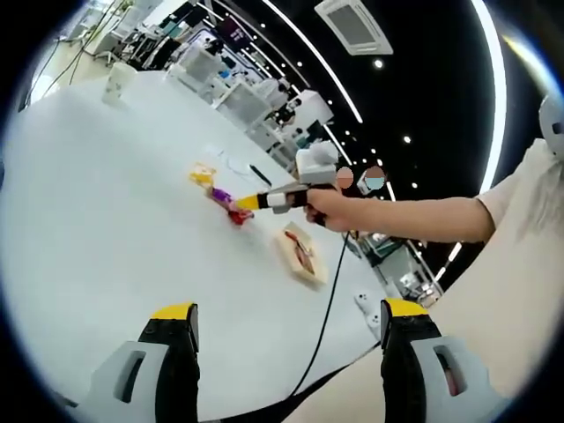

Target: Place the target food into the container with the food tongs after gripping and lifting it, then release it inside without dropping or visibly crushing the food.

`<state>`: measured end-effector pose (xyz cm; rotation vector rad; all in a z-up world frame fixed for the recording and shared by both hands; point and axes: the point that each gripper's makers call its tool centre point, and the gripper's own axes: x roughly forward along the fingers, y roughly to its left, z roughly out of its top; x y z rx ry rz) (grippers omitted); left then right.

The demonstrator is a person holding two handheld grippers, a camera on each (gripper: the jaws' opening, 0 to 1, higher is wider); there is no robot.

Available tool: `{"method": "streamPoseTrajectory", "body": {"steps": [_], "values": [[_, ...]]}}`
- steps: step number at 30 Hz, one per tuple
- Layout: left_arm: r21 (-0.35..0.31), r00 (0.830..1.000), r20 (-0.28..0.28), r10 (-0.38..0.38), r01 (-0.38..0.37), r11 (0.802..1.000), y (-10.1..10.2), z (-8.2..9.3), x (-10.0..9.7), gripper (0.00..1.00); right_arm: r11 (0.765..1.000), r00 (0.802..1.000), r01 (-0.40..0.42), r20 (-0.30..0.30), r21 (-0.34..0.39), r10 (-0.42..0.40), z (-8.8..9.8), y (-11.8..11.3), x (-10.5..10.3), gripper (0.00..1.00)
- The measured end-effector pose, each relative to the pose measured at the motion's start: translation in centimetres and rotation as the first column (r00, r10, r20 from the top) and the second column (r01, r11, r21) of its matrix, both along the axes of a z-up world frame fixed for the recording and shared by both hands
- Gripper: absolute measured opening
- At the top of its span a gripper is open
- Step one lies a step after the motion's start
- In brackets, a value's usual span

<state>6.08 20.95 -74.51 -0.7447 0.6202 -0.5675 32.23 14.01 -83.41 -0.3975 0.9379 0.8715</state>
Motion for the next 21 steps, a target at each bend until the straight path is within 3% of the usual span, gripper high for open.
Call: {"method": "streamPoseTrajectory", "body": {"steps": [5, 15, 20, 21], "values": [[-0.001, 1.0, -0.013, -0.004, 0.004, 1.0, -0.3, -0.3, -0.3, 0.85, 1.0, 1.0, 0.001, 0.009, -0.006, -0.001, -0.1, -0.1, 0.1, 0.29], [-0.01, 1.0, -0.018, -0.008, 0.007, 1.0, -0.7, -0.4, 0.0, 0.85, 1.0, 0.996, -0.015, 0.086, -0.015, 0.016, 0.5, 0.0, 1.7, 0.29], [-0.009, 1.0, -0.018, -0.01, 0.01, 1.0, -0.7, -0.3, 0.2, 0.85, 0.997, 0.99, -0.072, 0.119, -0.036, 0.076, 0.5, 0.4, 2.3, 0.29], [-0.008, 1.0, -0.017, -0.009, 0.009, 1.0, -0.7, -0.2, 0.3, 0.85, 0.99, 0.98, -0.128, 0.147, -0.051, 0.135, 0.5, 0.8, 2.5, 0.29]]}}
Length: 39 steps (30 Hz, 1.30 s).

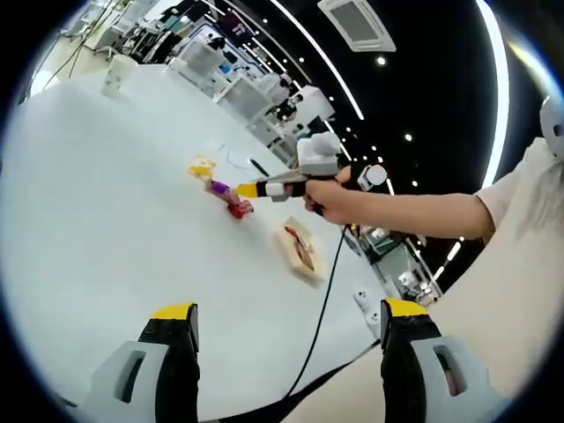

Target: Place the target food into the container with the food tongs after gripping and lifting it, then release it inside without dropping or visibly crushing the food.

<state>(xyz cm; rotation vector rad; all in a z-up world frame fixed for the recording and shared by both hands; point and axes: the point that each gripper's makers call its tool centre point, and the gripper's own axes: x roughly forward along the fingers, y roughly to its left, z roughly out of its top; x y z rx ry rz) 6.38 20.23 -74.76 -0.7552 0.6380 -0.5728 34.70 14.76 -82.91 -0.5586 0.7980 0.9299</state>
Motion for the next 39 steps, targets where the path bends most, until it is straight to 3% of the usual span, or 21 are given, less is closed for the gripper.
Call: {"method": "streamPoseTrajectory", "body": {"steps": [14, 25, 30, 39], "values": [[-0.004, 1.0, -0.018, 0.018, -0.018, 1.0, 0.3, -0.4, 0.1, 0.85, 0.997, 0.998, -0.054, 0.014, -0.047, 0.054, -1.2, 0.7, 0.4, 0.29], [-0.024, 0.997, -0.03, 0.065, -0.066, 0.998, 0.9, -0.4, 0.0, 0.85, 0.998, 0.999, -0.046, 0.015, -0.053, 0.047, -1.8, 1.1, 0.8, 0.29], [-0.022, 0.997, -0.038, 0.06, -0.061, 0.998, 0.9, -0.6, -0.1, 0.85, 0.999, 1.0, -0.015, -0.026, -0.052, 0.014, -2.7, 0.8, 1.2, 0.29], [-0.016, 0.997, -0.037, 0.062, -0.062, 0.998, 1.1, -0.8, 0.3, 0.85, 0.999, 0.999, 0.005, -0.04, -0.036, -0.007, -2.6, 0.6, 0.6, 0.29]]}}
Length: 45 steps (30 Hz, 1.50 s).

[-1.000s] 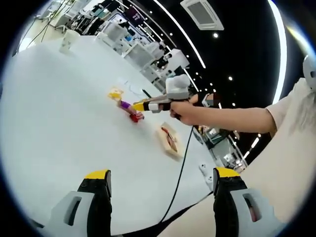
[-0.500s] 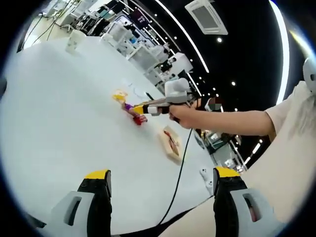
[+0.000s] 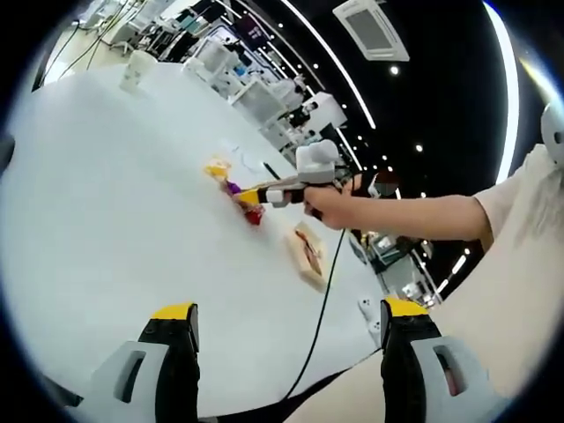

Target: Place the target food into the container with the food tongs after gripping and lifting it, then release it inside without dropping or visibly crushing the food.

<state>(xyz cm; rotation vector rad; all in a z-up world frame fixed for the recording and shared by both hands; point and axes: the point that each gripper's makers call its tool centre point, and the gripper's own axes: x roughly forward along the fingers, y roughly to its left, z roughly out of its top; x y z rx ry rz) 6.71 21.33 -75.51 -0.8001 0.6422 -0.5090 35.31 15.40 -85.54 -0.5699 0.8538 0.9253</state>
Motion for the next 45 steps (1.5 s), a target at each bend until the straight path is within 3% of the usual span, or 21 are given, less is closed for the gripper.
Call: {"method": "streamPoseTrajectory", "body": {"steps": [4, 19, 25, 34, 45], "values": [[0.007, 1.0, 0.001, -0.006, 0.006, 1.0, -0.2, 0.0, 0.1, 0.84, 0.999, 1.0, 0.005, -0.015, 0.037, -0.005, 0.3, 0.6, 0.0, 0.28], [-0.002, 1.0, -0.006, -0.005, 0.005, 1.0, -0.6, -0.2, -0.2, 0.84, 0.999, 0.999, 0.013, -0.042, 0.04, -0.011, -0.3, 0.5, -0.3, 0.27], [-0.004, 1.0, -0.009, -0.015, 0.015, 1.0, -1.0, -0.3, -0.1, 0.84, 0.997, 0.995, -0.081, -0.061, 0.016, 0.081, -0.4, 0.6, -0.8, 0.29], [-0.008, 1.0, -0.003, -0.028, 0.028, 1.0, -1.7, -0.1, 0.1, 0.84, 0.987, 0.986, -0.163, -0.028, -0.002, 0.163, -0.7, 0.8, -0.7, 0.29], [-0.004, 1.0, -0.008, -0.023, 0.023, 1.0, -1.4, -0.2, -0.4, 0.84, 0.991, 0.991, -0.133, -0.011, 0.02, 0.133, -0.5, 0.6, -1.1, 0.28]]}}
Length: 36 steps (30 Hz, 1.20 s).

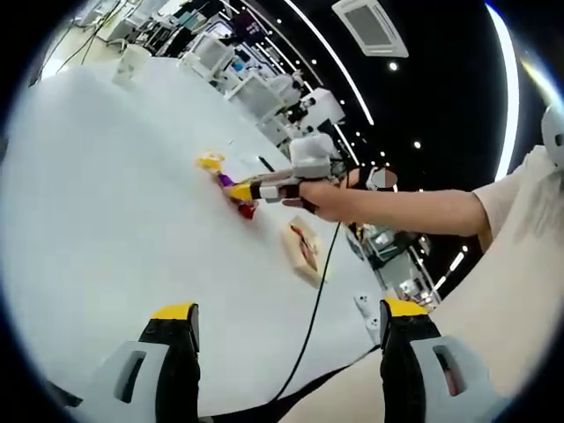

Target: Place the target food into the container with the food tongs after gripping and lifting it, then release it inside without dropping or visibly crushing the food.

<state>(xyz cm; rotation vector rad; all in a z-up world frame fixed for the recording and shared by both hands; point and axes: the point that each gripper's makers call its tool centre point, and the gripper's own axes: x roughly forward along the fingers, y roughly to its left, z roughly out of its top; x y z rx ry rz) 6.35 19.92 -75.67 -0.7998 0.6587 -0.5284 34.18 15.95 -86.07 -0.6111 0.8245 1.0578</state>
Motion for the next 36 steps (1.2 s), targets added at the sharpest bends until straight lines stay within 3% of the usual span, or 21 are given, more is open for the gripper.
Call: {"method": "streamPoseTrajectory", "body": {"steps": [8, 18, 32, 36], "values": [[0.003, 1.0, -0.005, -0.004, 0.004, 1.0, 0.1, 0.0, -0.5, 0.84, 0.998, 0.999, 0.037, 0.016, 0.047, -0.038, 0.0, 0.2, 0.1, 0.27], [0.009, 1.0, -0.004, -0.006, 0.006, 1.0, 0.6, 0.2, -0.4, 0.83, 0.999, 0.999, 0.04, 0.02, 0.025, -0.04, 0.2, 0.3, -0.3, 0.23], [0.011, 1.0, 0.01, 0.0, 0.0, 1.0, 0.8, 0.6, 0.0, 0.84, 0.999, 0.999, 0.042, -0.024, 0.002, -0.042, 0.1, 0.1, 0.0, 0.21], [0.008, 1.0, 0.01, 0.018, -0.018, 1.0, 1.0, 0.3, 0.4, 0.84, 0.996, 0.996, 0.081, -0.031, 0.03, -0.08, 1.2, -0.3, 0.3, 0.21]]}}
